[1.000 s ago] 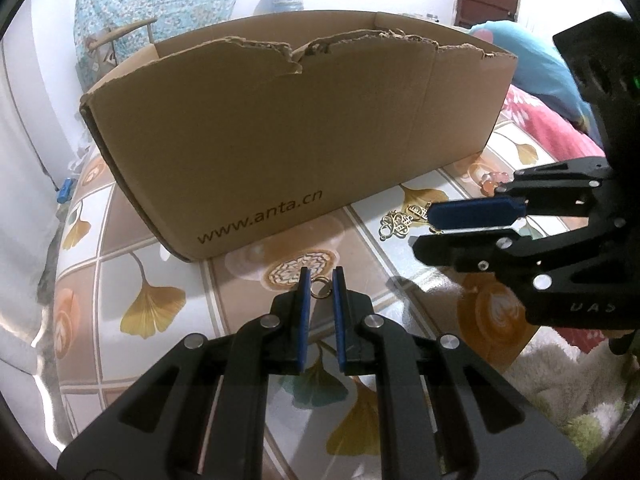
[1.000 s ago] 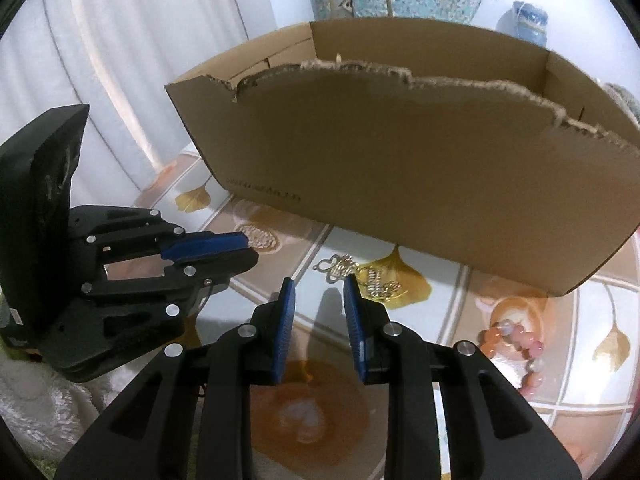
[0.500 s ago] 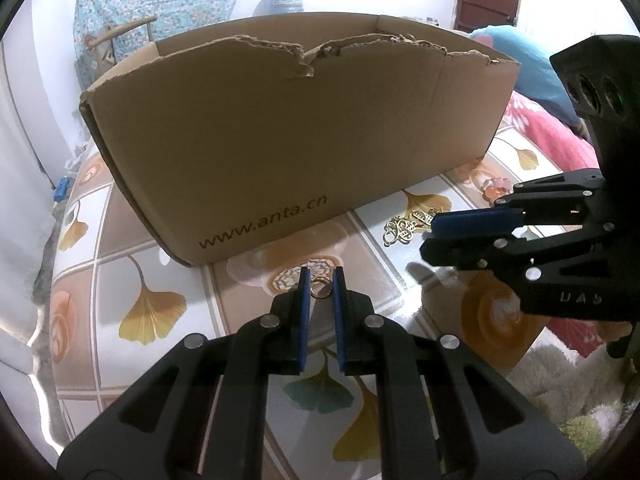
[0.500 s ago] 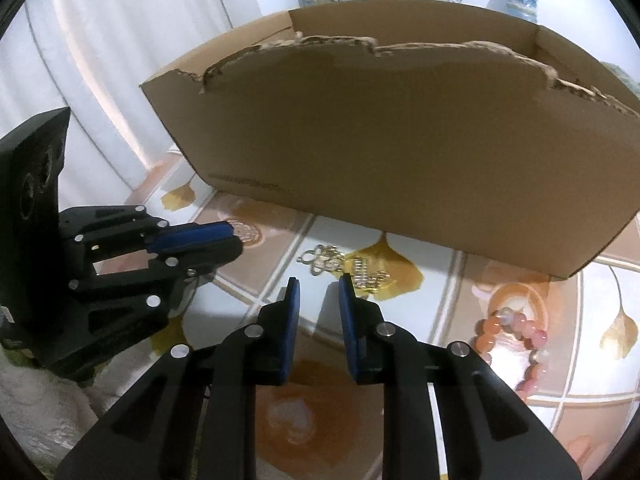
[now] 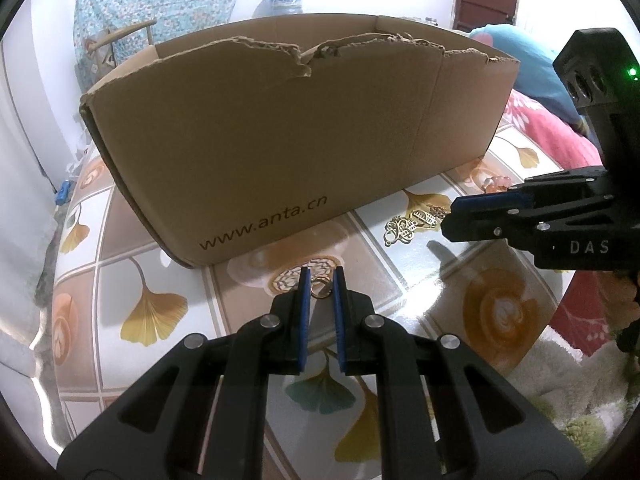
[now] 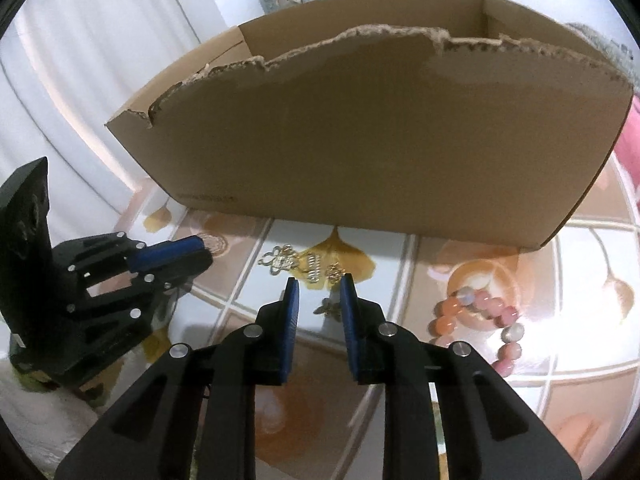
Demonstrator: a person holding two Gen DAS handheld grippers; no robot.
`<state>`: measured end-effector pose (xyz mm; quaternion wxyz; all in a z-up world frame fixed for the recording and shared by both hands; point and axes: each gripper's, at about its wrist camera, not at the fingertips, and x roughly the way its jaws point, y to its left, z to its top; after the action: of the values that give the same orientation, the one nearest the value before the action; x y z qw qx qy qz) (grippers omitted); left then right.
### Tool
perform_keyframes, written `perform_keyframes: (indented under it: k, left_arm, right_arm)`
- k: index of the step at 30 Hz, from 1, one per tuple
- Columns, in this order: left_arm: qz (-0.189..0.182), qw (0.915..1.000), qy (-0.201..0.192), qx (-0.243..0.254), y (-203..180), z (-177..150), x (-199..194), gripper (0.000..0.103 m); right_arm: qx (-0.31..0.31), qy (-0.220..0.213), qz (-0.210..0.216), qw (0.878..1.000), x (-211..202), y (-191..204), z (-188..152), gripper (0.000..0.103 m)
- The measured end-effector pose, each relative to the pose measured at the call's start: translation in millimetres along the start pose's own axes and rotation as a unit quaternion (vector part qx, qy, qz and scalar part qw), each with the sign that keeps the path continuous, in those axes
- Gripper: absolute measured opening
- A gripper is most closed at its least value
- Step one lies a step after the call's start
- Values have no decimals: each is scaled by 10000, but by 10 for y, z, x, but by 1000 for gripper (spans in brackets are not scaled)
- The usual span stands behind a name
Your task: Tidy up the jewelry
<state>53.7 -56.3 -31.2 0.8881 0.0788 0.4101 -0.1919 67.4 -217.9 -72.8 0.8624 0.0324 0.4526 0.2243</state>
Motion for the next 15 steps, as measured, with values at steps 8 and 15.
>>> perform_keyframes:
  k: [8, 15]
  left_arm:
    - [6, 10000, -5, 11, -6, -2, 3, 10]
    - [53, 10000, 18, 23, -36, 12, 10, 10]
  right_arm:
    - [-19, -90, 76, 9999, -67, 10, 11, 33]
    - [-131, -291, 246, 9992, -208, -4, -22, 35]
